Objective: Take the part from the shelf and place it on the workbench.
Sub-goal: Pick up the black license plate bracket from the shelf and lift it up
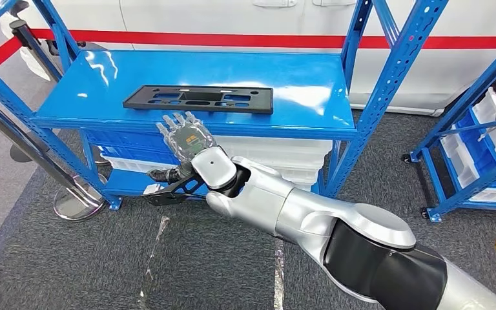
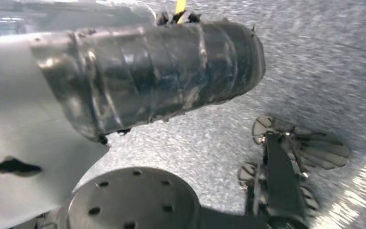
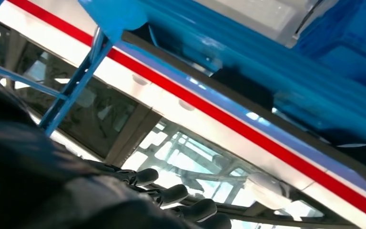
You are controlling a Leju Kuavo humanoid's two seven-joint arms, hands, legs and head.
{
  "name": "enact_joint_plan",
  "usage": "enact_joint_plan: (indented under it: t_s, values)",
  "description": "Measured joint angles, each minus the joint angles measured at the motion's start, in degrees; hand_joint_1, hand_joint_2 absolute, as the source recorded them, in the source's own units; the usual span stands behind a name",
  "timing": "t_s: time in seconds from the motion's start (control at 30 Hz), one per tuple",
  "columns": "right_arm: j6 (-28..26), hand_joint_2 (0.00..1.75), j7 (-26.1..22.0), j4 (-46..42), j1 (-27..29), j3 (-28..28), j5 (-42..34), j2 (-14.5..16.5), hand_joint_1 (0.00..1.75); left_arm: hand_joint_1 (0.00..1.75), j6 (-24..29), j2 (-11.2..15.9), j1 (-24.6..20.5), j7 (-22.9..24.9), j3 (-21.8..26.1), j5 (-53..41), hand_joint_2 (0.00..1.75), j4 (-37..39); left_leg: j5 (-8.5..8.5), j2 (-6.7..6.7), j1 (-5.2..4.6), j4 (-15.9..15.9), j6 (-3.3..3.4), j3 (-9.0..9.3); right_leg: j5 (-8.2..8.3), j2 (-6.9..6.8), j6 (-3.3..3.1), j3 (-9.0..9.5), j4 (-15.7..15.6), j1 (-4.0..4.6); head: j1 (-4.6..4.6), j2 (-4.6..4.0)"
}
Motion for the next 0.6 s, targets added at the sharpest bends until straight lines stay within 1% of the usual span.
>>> enact_joint_plan:
  t_s: [0.03, 0.07, 0.1, 0.17, 0.2, 0.23, 0.27, 0.3, 0.33, 0.37, 0.4, 0.43, 0.47, 0.5, 0.53, 0.57, 0.6]
  values:
    - [0.0, 0.00, 0.0, 0.1, 0.0, 0.0, 0.0, 0.0, 0.00, 0.00, 0.0, 0.0, -0.1, -0.1, 0.0, -0.1, 0.00, 0.0, 0.67, 0.02, -0.21, -2.7, 0.34, 1.22, -0.17, -0.01, 0.21, 0.09, 0.0, 0.05, -0.01, -0.01]
    - [0.0, 0.00, -0.1, 0.1, -0.1, 0.0, 0.0, 0.0, 0.00, 0.00, 0.0, 0.1, -0.3, -0.2, 0.0, -0.1, 0.00, 0.0, 0.57, 0.02, -0.41, -3.9, 0.58, 1.82, -0.27, -0.03, 0.44, 0.06, -0.1, 0.10, 0.00, -0.01]
    - [0.0, 0.00, -0.1, 0.2, -0.1, 0.0, 0.0, 0.0, 0.00, 0.00, 0.0, 0.1, -0.4, -0.2, 0.0, -0.2, 0.00, 0.0, 0.22, 0.01, -0.57, -4.3, 0.74, 2.10, -0.31, -0.07, 0.71, 0.03, -0.2, 0.15, 0.00, -0.01]
    - [-0.1, 0.00, -0.2, 0.4, 0.0, -0.1, -0.1, 0.0, 0.00, 0.00, 0.0, 0.1, -0.5, -0.2, 0.0, -0.4, 0.00, 0.0, 0.10, 0.02, -0.30, -5.0, 1.04, 2.64, -0.66, -0.14, 1.33, 0.20, -0.2, 0.25, 0.05, 0.01]
    - [-0.1, 0.00, -0.2, 0.5, -0.1, -0.1, -0.1, 0.0, 0.00, 0.00, 0.0, 0.1, -0.5, -0.2, 0.0, -0.5, 0.00, 0.0, 0.12, 0.07, -0.10, -5.4, 1.26, 3.05, -1.30, -0.19, 1.66, -0.14, 0.8, 0.29, 0.10, 0.01]
    - [-0.1, 0.00, -0.2, 0.6, -0.1, -0.2, -0.1, 0.0, 0.00, 0.00, 0.0, 0.1, -0.5, -0.1, 0.0, -0.6, 0.00, 0.0, 0.14, 0.12, 0.10, -5.8, 1.47, 3.45, -2.40, -0.22, 1.94, -1.18, 3.0, 0.32, 0.16, 0.01]
    - [-0.1, 0.00, -0.3, 0.6, -0.1, -0.2, -0.1, -0.1, 0.00, 0.00, 0.0, 0.1, -0.5, -0.1, 0.0, -0.6, 0.00, 0.0, 0.07, 0.16, 0.15, -5.9, 1.67, 3.68, -3.80, -0.25, 2.15, -3.01, 6.3, 0.23, 0.22, 0.01]
    - [-0.1, 0.00, -0.4, 0.7, 0.0, -0.3, -0.1, -0.1, 0.00, 0.00, -0.1, 0.1, -0.5, 0.0, 0.0, -0.7, 0.00, 0.0, -0.08, 0.16, 0.17, -5.9, 1.85, 3.74, -5.15, -0.28, 2.31, -5.32, 10.2, 0.19, 0.25, 0.01]
    - [-0.1, 0.00, -0.4, 0.8, 0.2, -0.3, -0.2, -0.2, 0.00, 0.00, -0.1, 0.1, -0.6, 0.0, 0.0, -0.7, 0.00, 0.0, -0.26, 0.14, 0.18, -5.8, 1.94, 3.78, -5.94, -0.28, 2.44, -7.50, 13.5, 0.12, 0.25, 0.01]
    - [0.0, 0.00, -0.4, 0.9, 0.4, -0.3, -0.2, -0.3, 0.00, 0.00, -0.2, 0.1, -0.6, 0.1, 0.0, -0.7, 0.00, 0.0, -0.49, 0.10, 0.19, -5.7, 1.96, 3.86, -5.74, -0.29, 2.55, -8.96, 15.2, 0.02, 0.26, 0.01]
    - [0.2, 0.00, -0.4, 1.0, 0.5, -0.3, -0.3, -0.4, 0.00, 0.00, -0.2, 0.1, -0.5, 0.2, 0.0, -0.7, 0.00, 0.0, -0.79, 0.04, 0.21, -5.5, 1.90, 4.02, -4.37, -0.32, 2.61, -9.30, 14.6, -0.09, 0.26, 0.01]
    - [0.3, 0.00, -0.4, 1.1, 0.5, -0.3, -0.4, -0.6, 0.00, 0.00, -0.3, 0.1, -0.5, 0.2, 0.0, -0.8, 0.00, 0.0, -1.14, -0.01, 0.25, -5.3, 1.78, 4.24, -2.20, -0.35, 2.63, -8.60, 12.1, -0.21, 0.27, 0.01]
    - [0.5, 0.00, -0.4, 1.2, 0.5, -0.4, -0.5, -0.7, 0.00, 0.00, -0.3, 0.1, -0.4, 0.3, 0.0, -0.8, 0.00, 0.0, -1.58, -0.05, 0.29, -5.0, 1.60, 4.44, 0.10, -0.38, 2.55, -7.21, 8.3, -0.30, 0.27, 0.01]
    - [0.8, 0.00, -0.3, 1.3, 0.4, -0.5, -0.6, -0.8, 0.00, 0.00, -0.4, 0.1, -0.5, 0.3, 0.0, -0.8, 0.00, 0.0, -2.03, -0.11, 0.22, -4.6, 1.32, 4.51, 1.64, -0.39, 2.40, -5.62, 4.7, -0.30, 0.26, 0.01]
    - [1.0, 0.00, -0.1, 1.3, 0.3, -0.5, -0.8, -0.9, 0.00, 0.00, -0.4, 0.1, -0.5, 0.3, 0.0, -0.8, 0.00, 0.0, -2.37, -0.16, 0.14, -4.3, 1.04, 4.48, 2.36, -0.37, 2.15, -4.50, 2.3, -0.23, 0.23, 0.01]
    - [1.2, 0.00, 0.0, 1.4, 0.2, -0.6, -0.9, -1.1, 0.00, 0.00, -0.4, 0.1, -0.5, 0.2, 0.0, -0.8, 0.00, 0.0, -2.62, -0.19, 0.08, -4.0, 0.74, 4.41, 2.39, -0.32, 1.86, -3.89, 1.1, -0.12, 0.21, 0.01]
    - [1.3, 0.00, 0.3, 1.4, 0.2, -0.7, -1.0, -1.3, 0.00, 0.00, -0.4, 0.1, -0.5, 0.2, 0.0, -0.8, 0.00, 0.0, -2.71, -0.22, 0.02, -4.0, 0.48, 4.37, 2.09, -0.26, 1.57, -3.68, 0.9, 0.00, 0.20, 0.01]
